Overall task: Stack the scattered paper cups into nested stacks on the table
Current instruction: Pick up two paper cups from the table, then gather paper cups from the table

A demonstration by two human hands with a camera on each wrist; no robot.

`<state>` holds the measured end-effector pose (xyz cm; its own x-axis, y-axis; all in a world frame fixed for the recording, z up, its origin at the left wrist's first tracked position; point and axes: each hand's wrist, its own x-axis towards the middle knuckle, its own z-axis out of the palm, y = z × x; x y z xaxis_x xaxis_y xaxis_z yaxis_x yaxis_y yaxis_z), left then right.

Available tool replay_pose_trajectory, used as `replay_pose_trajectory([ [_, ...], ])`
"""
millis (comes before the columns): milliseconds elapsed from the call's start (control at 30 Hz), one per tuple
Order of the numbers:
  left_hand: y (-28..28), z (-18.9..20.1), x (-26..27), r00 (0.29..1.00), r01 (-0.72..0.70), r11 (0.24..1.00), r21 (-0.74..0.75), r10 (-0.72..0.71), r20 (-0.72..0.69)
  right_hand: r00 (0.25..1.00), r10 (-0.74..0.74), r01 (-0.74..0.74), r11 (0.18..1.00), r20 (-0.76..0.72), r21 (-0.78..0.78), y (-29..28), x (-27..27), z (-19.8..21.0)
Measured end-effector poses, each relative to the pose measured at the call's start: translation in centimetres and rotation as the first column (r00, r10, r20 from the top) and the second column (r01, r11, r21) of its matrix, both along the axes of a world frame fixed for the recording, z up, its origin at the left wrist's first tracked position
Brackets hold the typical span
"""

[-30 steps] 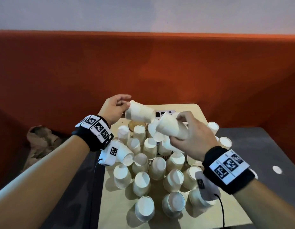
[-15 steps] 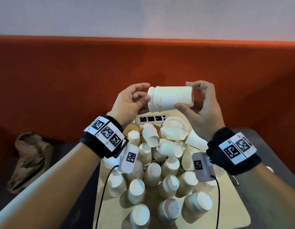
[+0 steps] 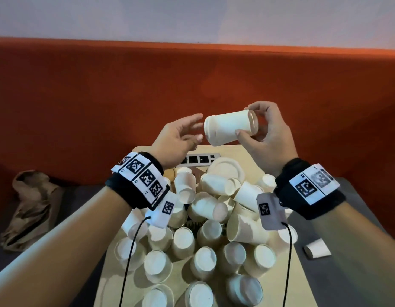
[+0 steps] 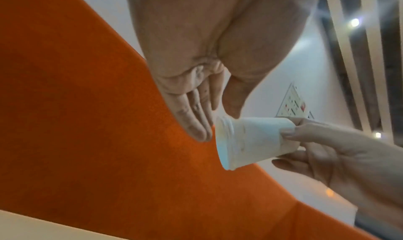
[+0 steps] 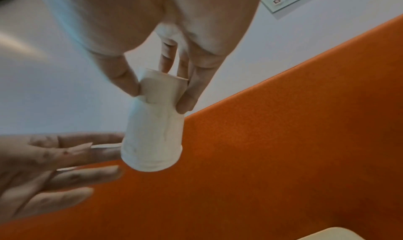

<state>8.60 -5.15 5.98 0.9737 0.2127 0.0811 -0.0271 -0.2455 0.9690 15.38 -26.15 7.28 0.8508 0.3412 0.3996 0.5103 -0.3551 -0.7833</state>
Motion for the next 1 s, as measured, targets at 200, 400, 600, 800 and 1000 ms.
replay_pose_trajectory([
  [200,-0.1,-2.4,0.5,0.958,0.148,0.775,0.614,0.042,-0.284,0.996,-0.088,0.093,0.947,0.031,-0.307,-0.4,4.1,-3.3],
  [400,0.5,-5.0,0.7,0.869,0.296,0.703,0.647,0.084,-0.488,0.999,-0.039,0.030,0.747,0.001,-0.664,0.5,7.5,-7.2],
  [600,1.4,-6.0,0.7,0.838,0.291,0.718,0.633,0.128,-0.530,0.996,-0.061,-0.019,0.604,-0.069,-0.797,1.2,9.9,-9.3],
  [800,1.7,-6.7,1.0,0.820,0.281,0.740,0.611,0.146,-0.554,0.981,-0.070,-0.116,0.543,-0.182,-0.832,1.6,11.7,-11.0],
  [1000,0.2,-6.8,1.4,0.832,0.338,0.702,0.627,0.089,-0.548,0.960,-0.093,-0.158,0.598,-0.264,-0.785,1.5,12.2,-12.5],
])
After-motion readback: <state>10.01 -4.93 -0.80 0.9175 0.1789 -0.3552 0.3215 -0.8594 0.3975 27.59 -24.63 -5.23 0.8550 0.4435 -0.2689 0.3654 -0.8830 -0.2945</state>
